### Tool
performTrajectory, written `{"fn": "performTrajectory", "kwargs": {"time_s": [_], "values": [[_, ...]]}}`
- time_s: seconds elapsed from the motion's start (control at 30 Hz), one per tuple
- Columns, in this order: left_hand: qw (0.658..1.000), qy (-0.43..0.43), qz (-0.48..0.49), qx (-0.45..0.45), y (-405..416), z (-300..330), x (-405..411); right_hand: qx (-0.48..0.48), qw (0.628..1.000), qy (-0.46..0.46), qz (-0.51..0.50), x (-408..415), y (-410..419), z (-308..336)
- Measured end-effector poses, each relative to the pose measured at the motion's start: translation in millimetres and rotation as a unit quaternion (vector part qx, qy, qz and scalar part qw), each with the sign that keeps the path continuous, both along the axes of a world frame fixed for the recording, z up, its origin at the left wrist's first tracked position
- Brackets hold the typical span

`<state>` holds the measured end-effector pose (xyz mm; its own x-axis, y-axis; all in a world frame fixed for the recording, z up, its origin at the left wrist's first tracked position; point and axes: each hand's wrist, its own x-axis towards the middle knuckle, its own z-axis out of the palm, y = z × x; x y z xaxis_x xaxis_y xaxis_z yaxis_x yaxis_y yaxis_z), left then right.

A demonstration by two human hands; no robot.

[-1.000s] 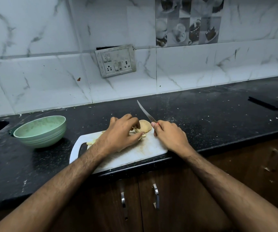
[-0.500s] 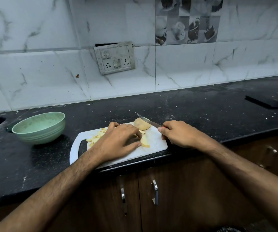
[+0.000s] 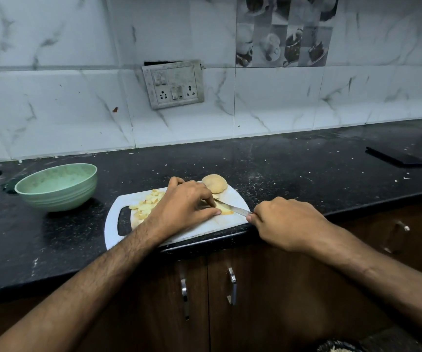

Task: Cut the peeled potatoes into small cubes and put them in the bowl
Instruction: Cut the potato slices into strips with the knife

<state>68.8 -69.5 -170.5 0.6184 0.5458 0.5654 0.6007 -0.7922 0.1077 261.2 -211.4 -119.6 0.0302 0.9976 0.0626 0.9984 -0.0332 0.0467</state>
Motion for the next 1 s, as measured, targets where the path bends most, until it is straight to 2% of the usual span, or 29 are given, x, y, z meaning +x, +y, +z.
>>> {"fn": "performTrajectory", "kwargs": {"time_s": [0.2, 0.37, 0.63, 0.8, 1.0], "values": [[1.000, -0.012, 0.000, -0.010, -0.1, -2.7, -4.0, 0.000, 1.000, -0.021, 0.017, 0.7, 3.4, -2.7], [0.999, -0.005, 0.022, 0.022, -5.8, -1.4, -5.5, -0.016, 0.999, -0.021, 0.031, 0.2, 6.0, 1.9], [0.994, 0.019, 0.101, 0.042, -4.7, -3.0, -5.6, 0.018, 0.993, -0.085, 0.085, 0.8, 2.0, -2.8], [0.995, 0.005, 0.081, 0.054, -2.4, -6.0, -6.1, 0.042, 0.987, -0.122, 0.100, 4.0, -2.2, -6.3], [0.998, -0.014, 0.060, 0.019, -0.6, -6.9, -6.6, 0.034, 0.988, -0.111, 0.104, 6.5, -4.7, -5.8]]}}
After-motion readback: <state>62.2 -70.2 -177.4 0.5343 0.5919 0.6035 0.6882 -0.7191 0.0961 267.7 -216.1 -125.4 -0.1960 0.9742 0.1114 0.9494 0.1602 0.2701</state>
